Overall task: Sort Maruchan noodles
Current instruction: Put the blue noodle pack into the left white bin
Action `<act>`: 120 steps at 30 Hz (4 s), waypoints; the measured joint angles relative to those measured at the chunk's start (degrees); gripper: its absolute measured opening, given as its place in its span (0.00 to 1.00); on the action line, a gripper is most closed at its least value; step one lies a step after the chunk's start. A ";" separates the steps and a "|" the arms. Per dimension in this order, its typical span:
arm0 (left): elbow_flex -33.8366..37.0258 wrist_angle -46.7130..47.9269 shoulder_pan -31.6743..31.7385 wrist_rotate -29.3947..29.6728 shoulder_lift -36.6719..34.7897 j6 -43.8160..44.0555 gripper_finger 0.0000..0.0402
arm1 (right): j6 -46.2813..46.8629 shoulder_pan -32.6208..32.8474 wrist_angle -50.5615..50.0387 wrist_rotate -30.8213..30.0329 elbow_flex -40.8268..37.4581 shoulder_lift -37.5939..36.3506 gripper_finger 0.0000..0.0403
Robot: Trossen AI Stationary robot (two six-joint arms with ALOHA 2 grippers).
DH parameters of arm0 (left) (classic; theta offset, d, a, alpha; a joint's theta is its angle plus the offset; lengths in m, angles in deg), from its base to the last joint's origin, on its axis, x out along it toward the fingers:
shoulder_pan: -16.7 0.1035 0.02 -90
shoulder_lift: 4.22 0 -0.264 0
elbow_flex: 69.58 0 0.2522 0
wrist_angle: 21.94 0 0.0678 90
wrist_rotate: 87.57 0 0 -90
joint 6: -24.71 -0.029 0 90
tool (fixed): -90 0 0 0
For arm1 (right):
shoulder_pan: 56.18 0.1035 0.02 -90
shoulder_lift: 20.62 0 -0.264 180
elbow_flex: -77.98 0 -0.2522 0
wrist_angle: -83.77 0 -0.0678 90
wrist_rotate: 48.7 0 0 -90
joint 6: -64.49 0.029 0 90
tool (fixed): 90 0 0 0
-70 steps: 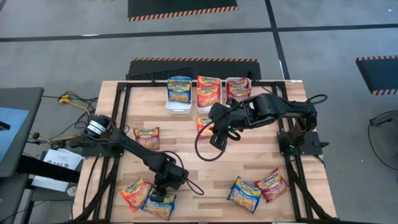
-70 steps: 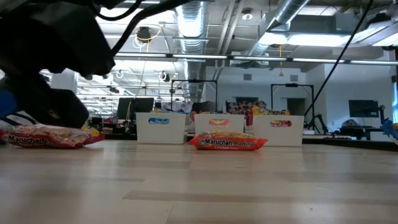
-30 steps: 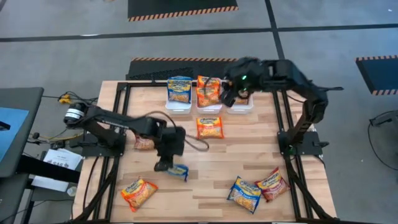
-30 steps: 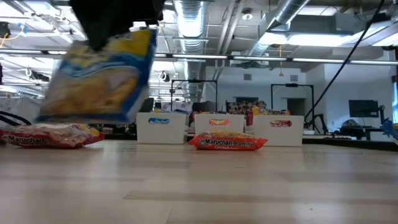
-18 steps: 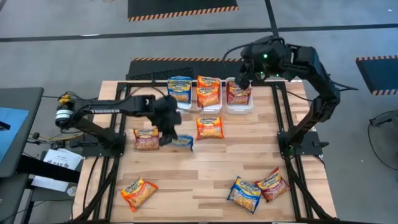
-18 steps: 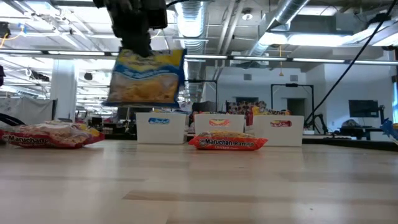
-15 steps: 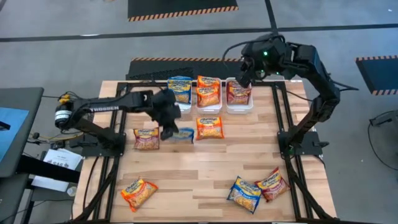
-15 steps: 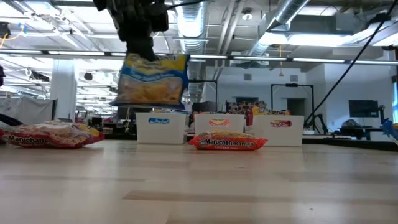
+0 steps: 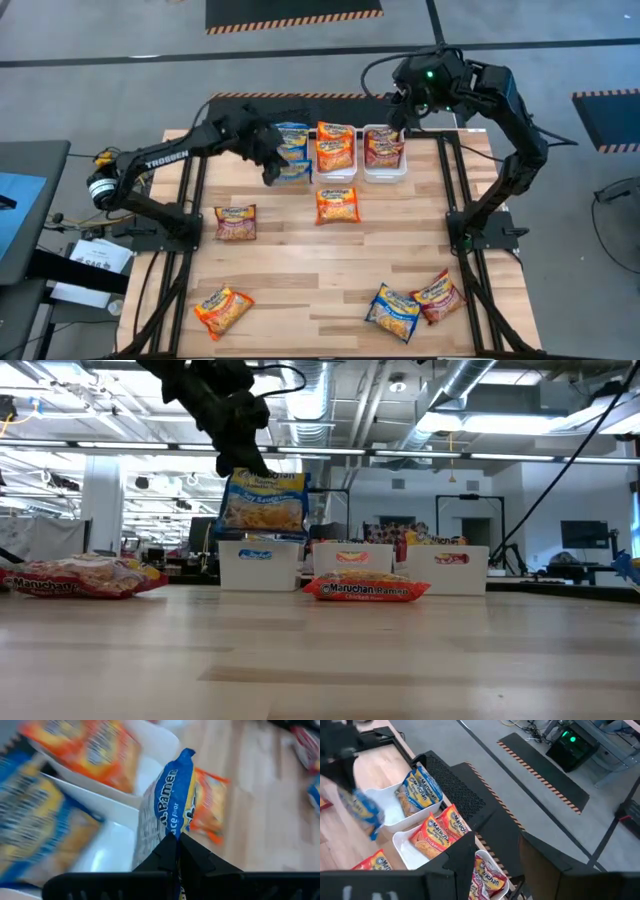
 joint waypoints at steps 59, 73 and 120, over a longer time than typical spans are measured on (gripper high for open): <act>-3.58 16.14 12.39 11.29 10.84 -6.26 0.00 | 3.19 -1.65 0.57 0.01 0.00 0.13 0.43; 0.50 7.18 11.78 11.17 11.81 -0.25 0.00 | 3.15 -1.63 0.57 0.09 0.00 0.13 0.43; -2.05 3.85 12.60 5.97 18.09 4.95 0.00 | 2.97 -1.74 0.67 0.14 0.00 0.13 0.43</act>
